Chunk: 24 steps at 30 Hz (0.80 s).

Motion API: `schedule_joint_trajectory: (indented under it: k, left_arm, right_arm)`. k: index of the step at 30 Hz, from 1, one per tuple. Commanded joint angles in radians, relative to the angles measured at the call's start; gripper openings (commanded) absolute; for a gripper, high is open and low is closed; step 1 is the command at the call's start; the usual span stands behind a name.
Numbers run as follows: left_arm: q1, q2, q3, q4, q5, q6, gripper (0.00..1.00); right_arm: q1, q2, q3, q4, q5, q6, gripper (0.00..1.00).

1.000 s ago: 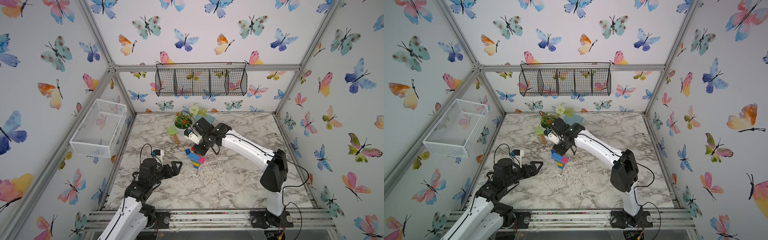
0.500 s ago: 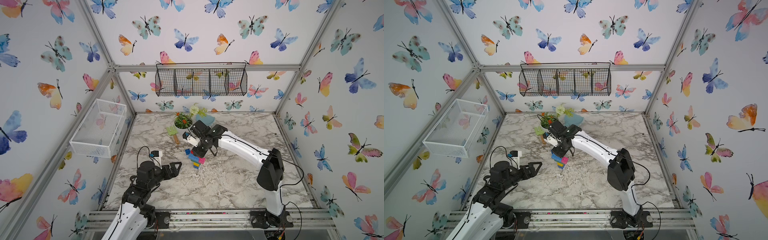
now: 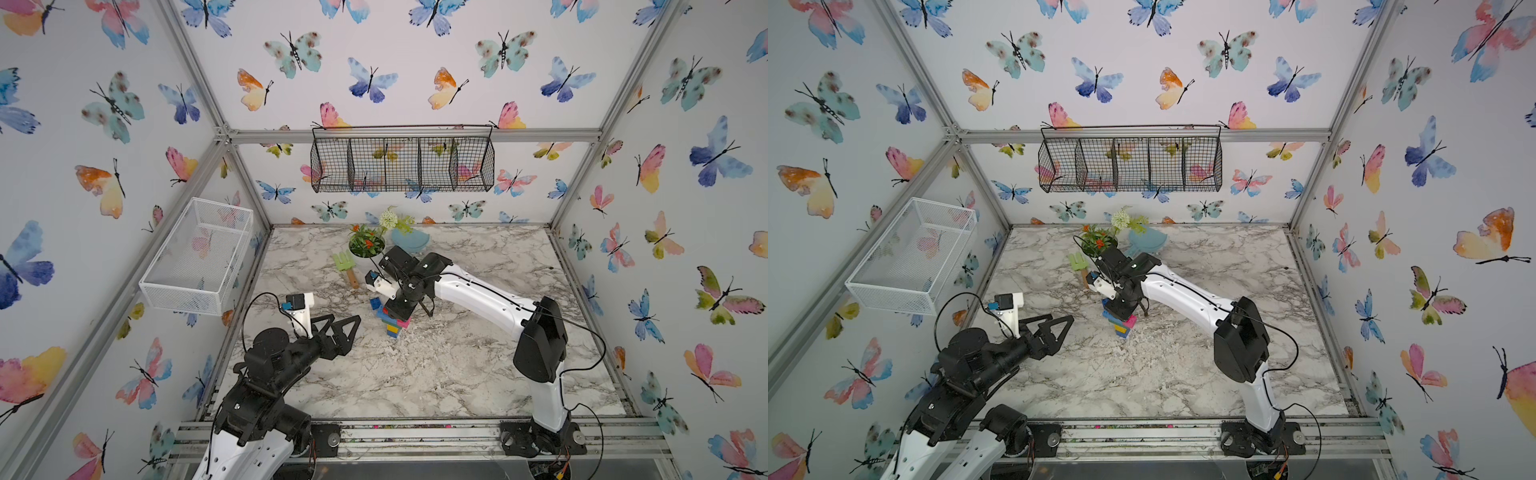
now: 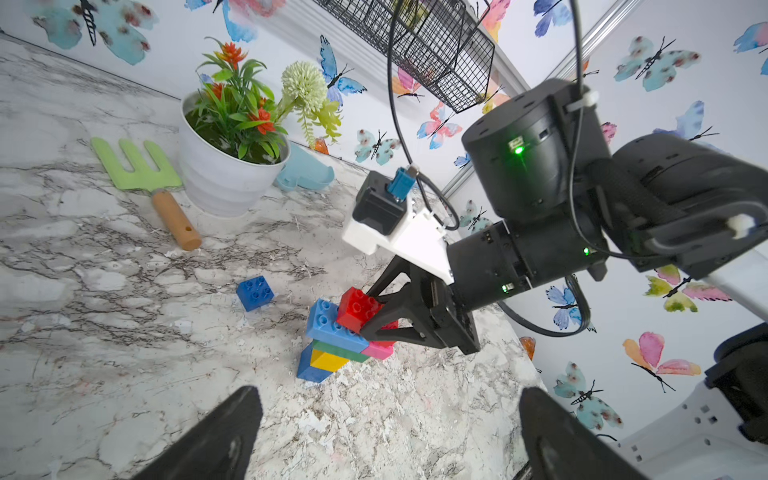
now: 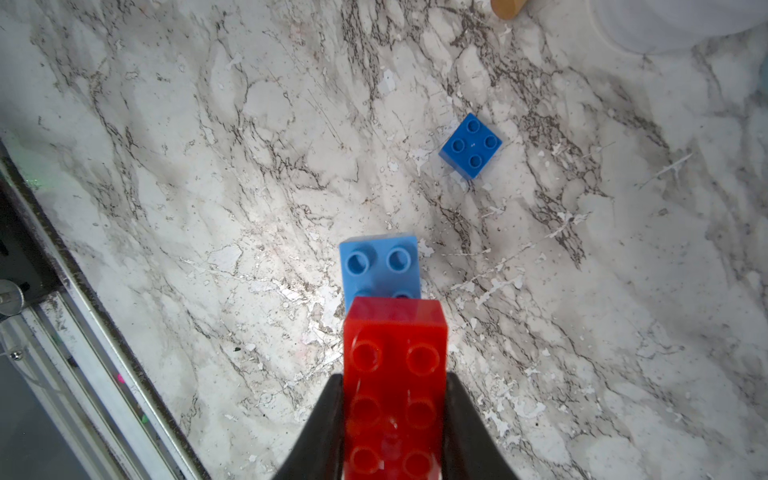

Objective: Assemble a spoon with lego
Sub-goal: Assemble the lego brick with the lego brick.

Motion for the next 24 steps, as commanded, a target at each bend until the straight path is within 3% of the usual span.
schedule_joint_trajectory:
  k: [1,24]
  left_arm:
    - [-0.003,0.012,0.054,-0.126,-0.030,0.026,0.99]
    - [-0.003,0.026,0.173,-0.261,-0.039,0.088,0.99]
  right_arm:
    - [0.010,-0.002,-0.008,-0.028,-0.011,-0.006,0.04]
    - [0.014,0.055,-0.011,-0.020,0.012,-0.030,0.03]
